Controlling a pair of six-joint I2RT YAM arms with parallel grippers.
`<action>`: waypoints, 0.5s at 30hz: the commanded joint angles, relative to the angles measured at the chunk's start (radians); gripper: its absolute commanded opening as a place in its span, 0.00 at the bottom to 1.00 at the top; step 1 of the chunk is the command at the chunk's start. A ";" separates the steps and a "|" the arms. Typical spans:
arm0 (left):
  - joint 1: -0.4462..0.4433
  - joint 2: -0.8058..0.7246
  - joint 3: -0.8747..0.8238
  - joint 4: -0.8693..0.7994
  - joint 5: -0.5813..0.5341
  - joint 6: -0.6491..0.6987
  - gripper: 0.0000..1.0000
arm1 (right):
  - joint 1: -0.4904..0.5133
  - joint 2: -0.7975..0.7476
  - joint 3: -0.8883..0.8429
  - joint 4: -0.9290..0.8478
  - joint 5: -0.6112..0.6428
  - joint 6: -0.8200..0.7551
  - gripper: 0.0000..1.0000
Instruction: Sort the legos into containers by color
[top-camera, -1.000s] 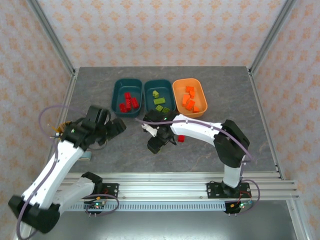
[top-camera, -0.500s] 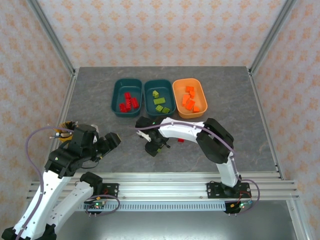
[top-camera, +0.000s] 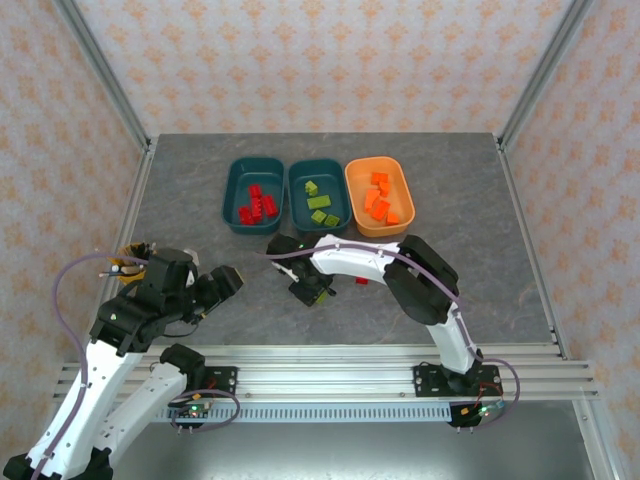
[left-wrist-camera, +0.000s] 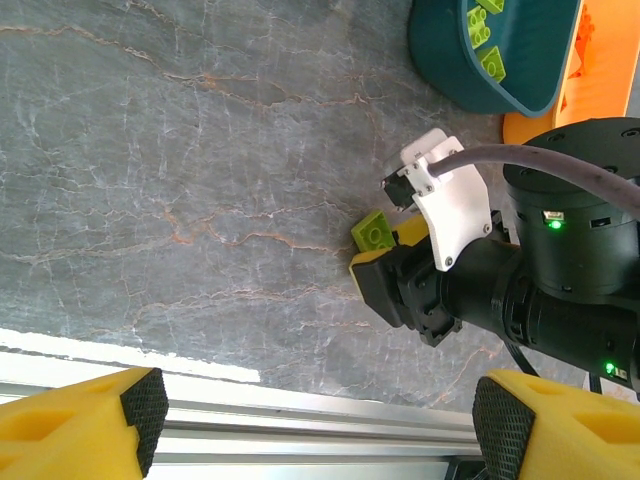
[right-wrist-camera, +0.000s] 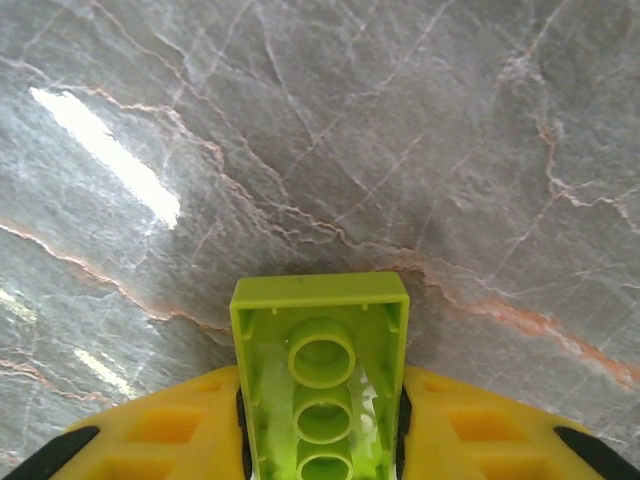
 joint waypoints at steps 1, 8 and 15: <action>-0.008 0.004 0.000 0.016 0.010 0.000 0.83 | -0.002 0.022 0.009 -0.038 0.085 0.026 0.34; -0.008 0.015 -0.025 0.082 0.050 -0.005 0.83 | -0.017 -0.086 0.016 -0.011 0.111 0.086 0.30; -0.011 0.144 0.026 0.241 0.075 -0.034 0.83 | -0.163 -0.161 0.123 -0.039 0.111 0.222 0.29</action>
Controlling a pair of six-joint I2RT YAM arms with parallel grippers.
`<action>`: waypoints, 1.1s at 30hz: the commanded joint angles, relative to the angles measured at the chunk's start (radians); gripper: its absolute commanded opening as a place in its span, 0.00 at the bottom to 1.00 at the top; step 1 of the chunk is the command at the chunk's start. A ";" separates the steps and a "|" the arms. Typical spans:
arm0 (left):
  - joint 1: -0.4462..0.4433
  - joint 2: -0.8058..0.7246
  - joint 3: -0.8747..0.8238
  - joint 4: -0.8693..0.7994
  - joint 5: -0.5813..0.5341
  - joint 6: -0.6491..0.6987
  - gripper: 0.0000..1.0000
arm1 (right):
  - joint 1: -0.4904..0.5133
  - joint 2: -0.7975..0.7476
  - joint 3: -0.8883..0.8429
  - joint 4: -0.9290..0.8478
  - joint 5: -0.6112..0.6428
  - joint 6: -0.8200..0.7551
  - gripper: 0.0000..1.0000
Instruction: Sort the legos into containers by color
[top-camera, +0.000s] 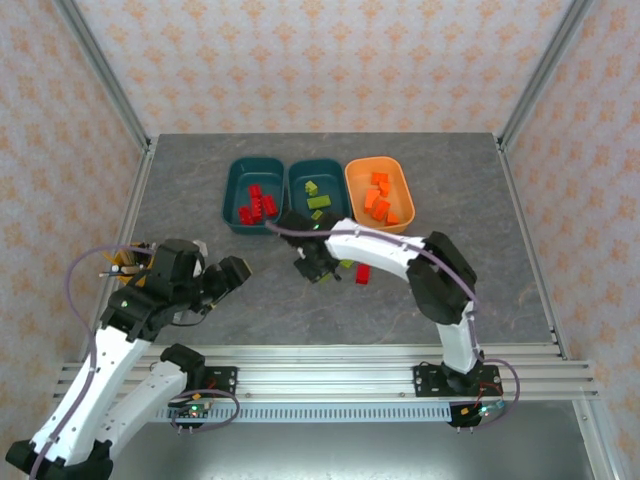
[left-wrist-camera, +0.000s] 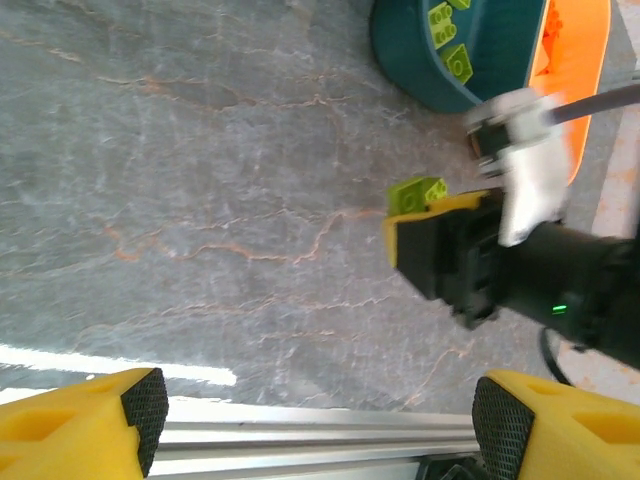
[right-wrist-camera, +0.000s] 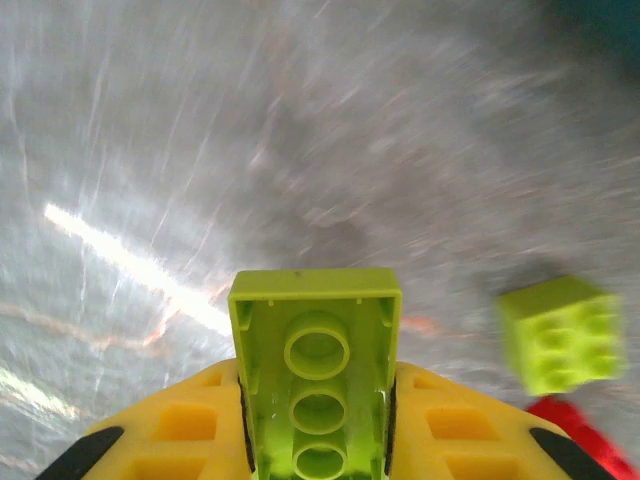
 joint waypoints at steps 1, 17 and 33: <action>-0.011 0.080 0.050 0.134 0.023 -0.016 0.83 | -0.091 -0.043 0.103 -0.026 0.047 0.094 0.29; -0.012 0.546 0.289 0.362 -0.095 0.005 0.82 | -0.324 0.490 0.877 -0.123 -0.019 0.180 0.29; -0.020 0.625 0.328 0.370 -0.084 0.023 0.81 | -0.353 0.669 0.984 -0.007 0.248 0.098 0.34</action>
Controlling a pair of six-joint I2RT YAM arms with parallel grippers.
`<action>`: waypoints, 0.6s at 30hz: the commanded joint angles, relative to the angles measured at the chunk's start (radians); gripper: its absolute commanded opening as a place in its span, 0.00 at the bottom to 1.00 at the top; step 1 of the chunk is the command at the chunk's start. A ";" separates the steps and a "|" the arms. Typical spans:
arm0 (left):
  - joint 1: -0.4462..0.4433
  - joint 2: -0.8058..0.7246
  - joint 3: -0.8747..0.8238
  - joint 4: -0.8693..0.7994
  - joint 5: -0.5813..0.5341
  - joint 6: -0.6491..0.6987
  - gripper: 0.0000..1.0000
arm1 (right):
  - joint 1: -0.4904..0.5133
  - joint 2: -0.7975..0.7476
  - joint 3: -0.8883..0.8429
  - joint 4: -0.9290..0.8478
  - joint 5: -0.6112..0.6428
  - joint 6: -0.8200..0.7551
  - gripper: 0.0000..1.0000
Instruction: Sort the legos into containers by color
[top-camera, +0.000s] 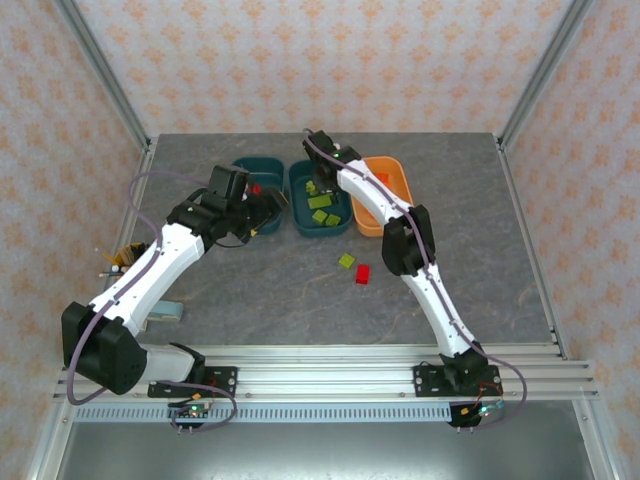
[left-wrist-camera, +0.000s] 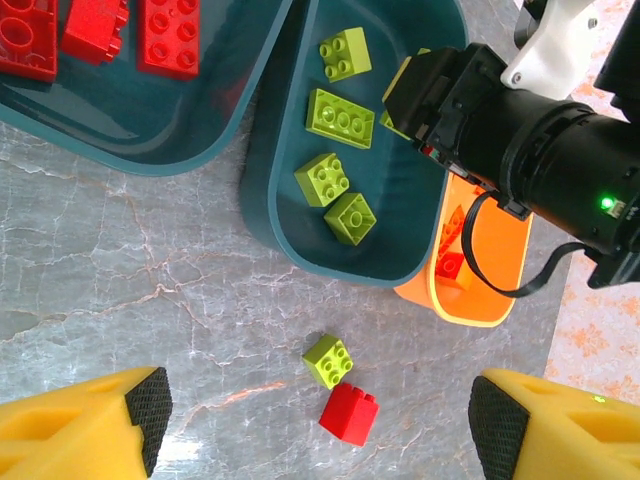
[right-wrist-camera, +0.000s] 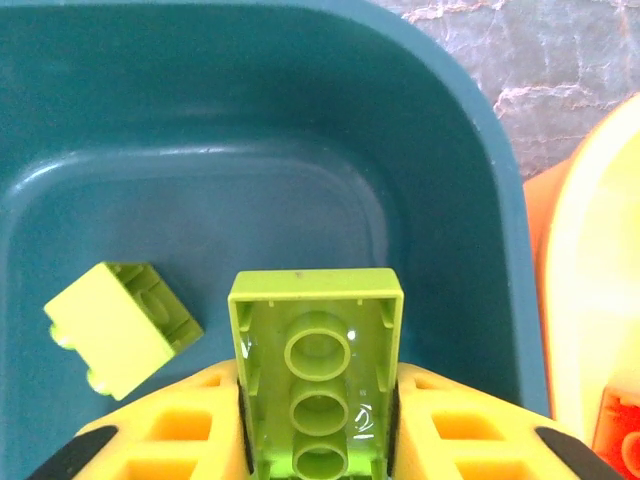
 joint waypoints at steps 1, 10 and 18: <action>-0.010 -0.018 -0.004 0.009 -0.023 0.027 0.81 | -0.005 0.039 0.046 0.028 0.100 -0.037 0.36; -0.015 -0.044 -0.027 0.001 -0.021 0.027 0.81 | 0.016 0.024 0.108 0.024 0.098 -0.060 0.58; -0.048 -0.074 -0.066 -0.038 -0.031 0.039 0.81 | 0.074 -0.184 0.059 0.008 0.116 -0.025 0.57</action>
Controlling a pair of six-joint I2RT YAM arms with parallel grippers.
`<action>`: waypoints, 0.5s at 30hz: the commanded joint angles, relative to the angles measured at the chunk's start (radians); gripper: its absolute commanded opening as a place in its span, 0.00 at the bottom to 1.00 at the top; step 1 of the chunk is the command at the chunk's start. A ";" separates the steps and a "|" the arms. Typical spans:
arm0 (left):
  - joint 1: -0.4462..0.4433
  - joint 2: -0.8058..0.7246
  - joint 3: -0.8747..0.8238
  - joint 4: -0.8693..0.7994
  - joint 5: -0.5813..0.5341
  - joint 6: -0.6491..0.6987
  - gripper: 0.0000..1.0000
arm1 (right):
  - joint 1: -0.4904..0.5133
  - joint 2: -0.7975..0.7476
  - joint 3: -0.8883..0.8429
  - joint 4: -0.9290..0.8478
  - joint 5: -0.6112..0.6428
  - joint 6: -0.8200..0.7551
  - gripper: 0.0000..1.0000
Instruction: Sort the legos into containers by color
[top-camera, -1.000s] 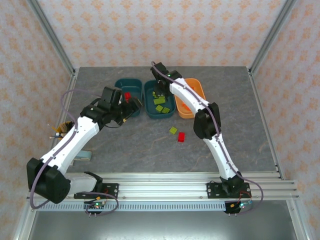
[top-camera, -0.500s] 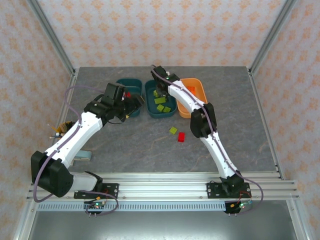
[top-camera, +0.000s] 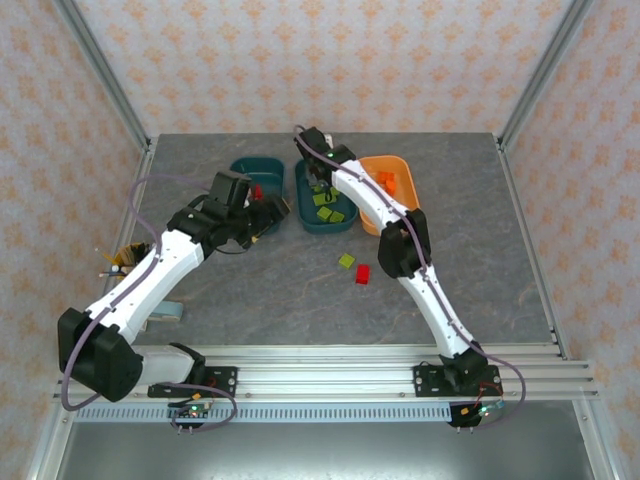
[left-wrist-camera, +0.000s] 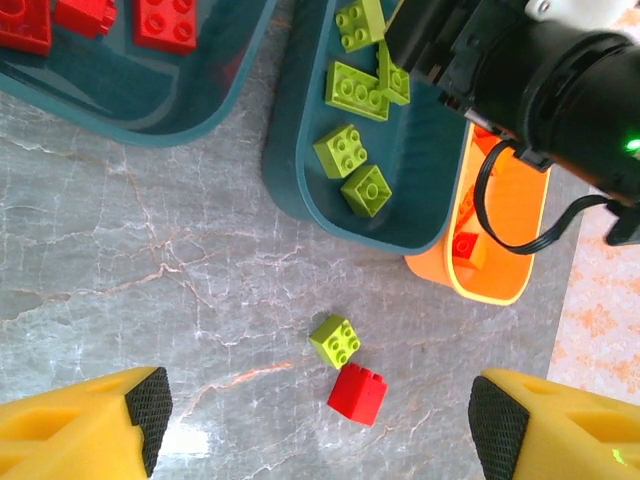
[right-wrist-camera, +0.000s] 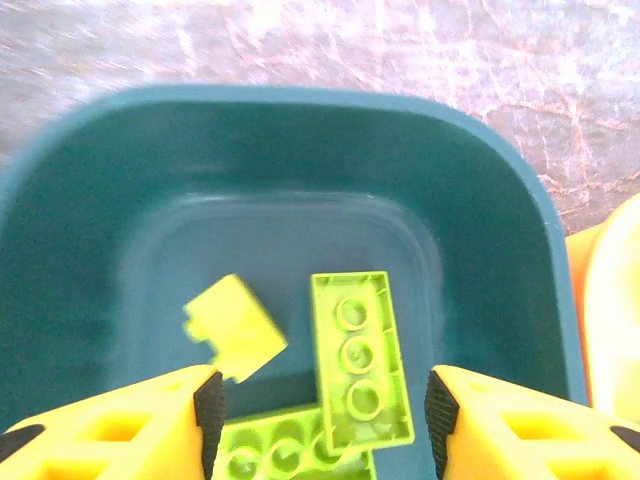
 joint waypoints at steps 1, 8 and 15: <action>-0.020 -0.039 -0.029 -0.043 -0.031 0.032 0.81 | 0.037 -0.215 -0.049 -0.004 0.046 0.031 0.56; -0.088 -0.067 -0.056 -0.116 -0.019 0.049 0.82 | 0.061 -0.654 -0.550 0.108 0.022 0.168 0.53; -0.318 0.052 -0.029 -0.148 -0.103 0.092 0.82 | 0.064 -1.133 -1.113 0.038 -0.099 0.381 0.56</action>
